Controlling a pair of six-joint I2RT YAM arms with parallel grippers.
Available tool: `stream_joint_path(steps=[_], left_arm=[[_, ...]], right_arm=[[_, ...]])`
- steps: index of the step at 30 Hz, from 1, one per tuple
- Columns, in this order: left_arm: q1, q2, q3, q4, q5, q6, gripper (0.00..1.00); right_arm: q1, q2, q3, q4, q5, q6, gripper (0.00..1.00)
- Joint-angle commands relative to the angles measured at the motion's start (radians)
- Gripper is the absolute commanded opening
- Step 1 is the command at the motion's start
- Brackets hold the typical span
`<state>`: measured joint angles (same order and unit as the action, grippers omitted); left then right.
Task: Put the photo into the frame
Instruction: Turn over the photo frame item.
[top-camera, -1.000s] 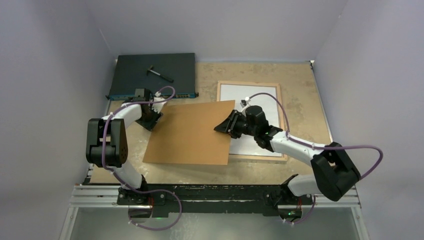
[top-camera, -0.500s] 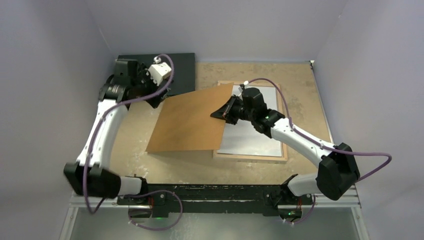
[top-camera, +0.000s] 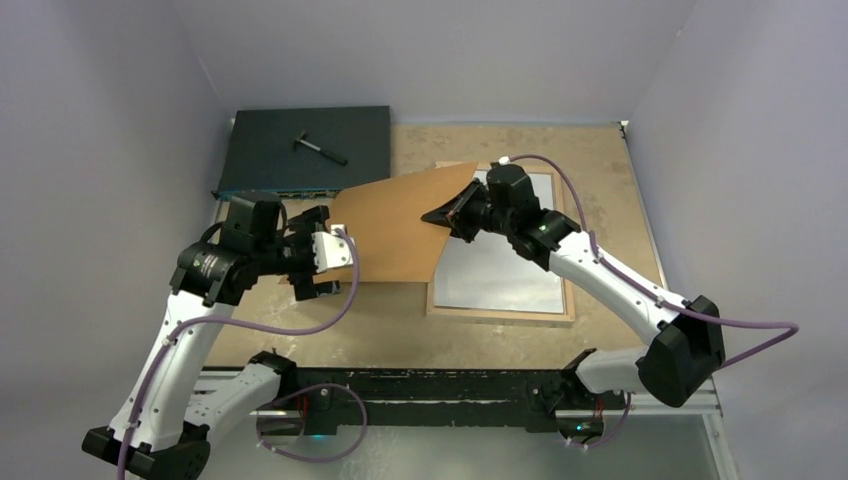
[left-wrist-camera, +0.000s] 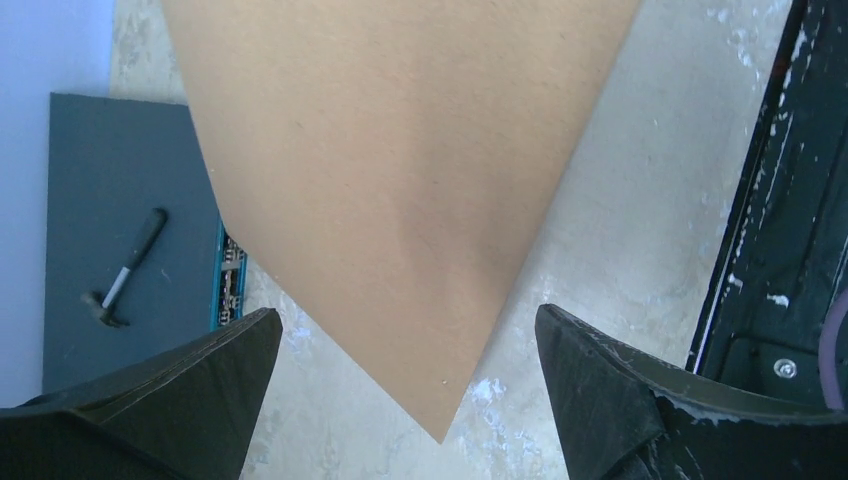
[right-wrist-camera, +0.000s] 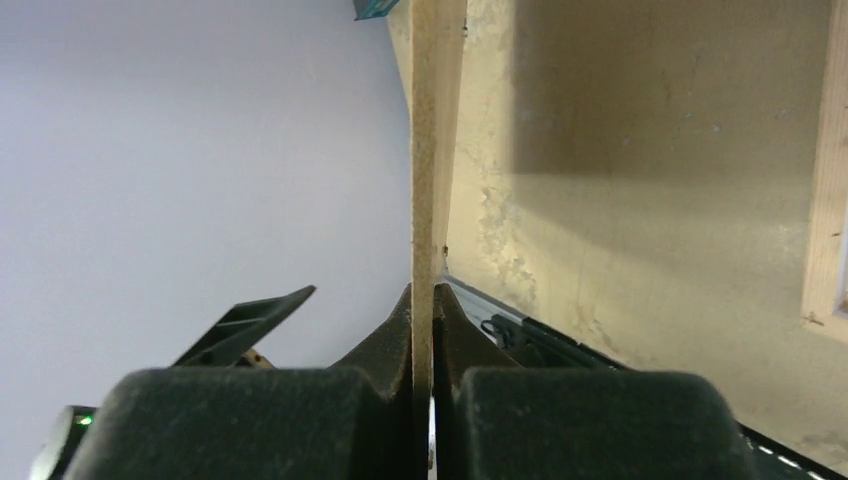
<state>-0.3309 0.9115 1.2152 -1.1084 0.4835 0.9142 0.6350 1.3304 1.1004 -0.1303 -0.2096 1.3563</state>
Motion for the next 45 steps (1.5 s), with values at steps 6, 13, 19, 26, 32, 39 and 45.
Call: stream_joint_path(steps=[6,13,19,26,32,39,45], left_arm=[[-0.009,0.009,-0.016,-0.017,0.024,0.175,0.94],[-0.013,0.066,0.114,-0.17,0.089,0.217,0.88],[-0.013,0.008,0.154,-0.267,0.075,0.341,0.93],[-0.011,-0.123,0.034,-0.011,0.025,0.245,0.88],[-0.011,-0.254,-0.139,0.24,-0.026,0.314,0.8],[-0.011,-0.334,-0.261,0.495,-0.061,0.338,0.5],[-0.012,-0.359,-0.343,0.69,-0.12,0.325,0.29]], right_arm=[[-0.005,-0.095,0.075,0.211,0.097,0.147,0.0],[0.008,-0.081,0.113,0.28,0.075,0.197,0.0],[0.025,-0.063,0.145,0.312,0.045,0.197,0.0],[0.044,-0.059,0.142,0.337,0.042,0.211,0.0],[0.051,-0.082,0.139,0.334,0.079,0.214,0.0],[0.051,-0.095,0.095,0.354,0.06,0.23,0.0],[0.061,-0.095,0.086,0.355,0.053,0.231,0.0]])
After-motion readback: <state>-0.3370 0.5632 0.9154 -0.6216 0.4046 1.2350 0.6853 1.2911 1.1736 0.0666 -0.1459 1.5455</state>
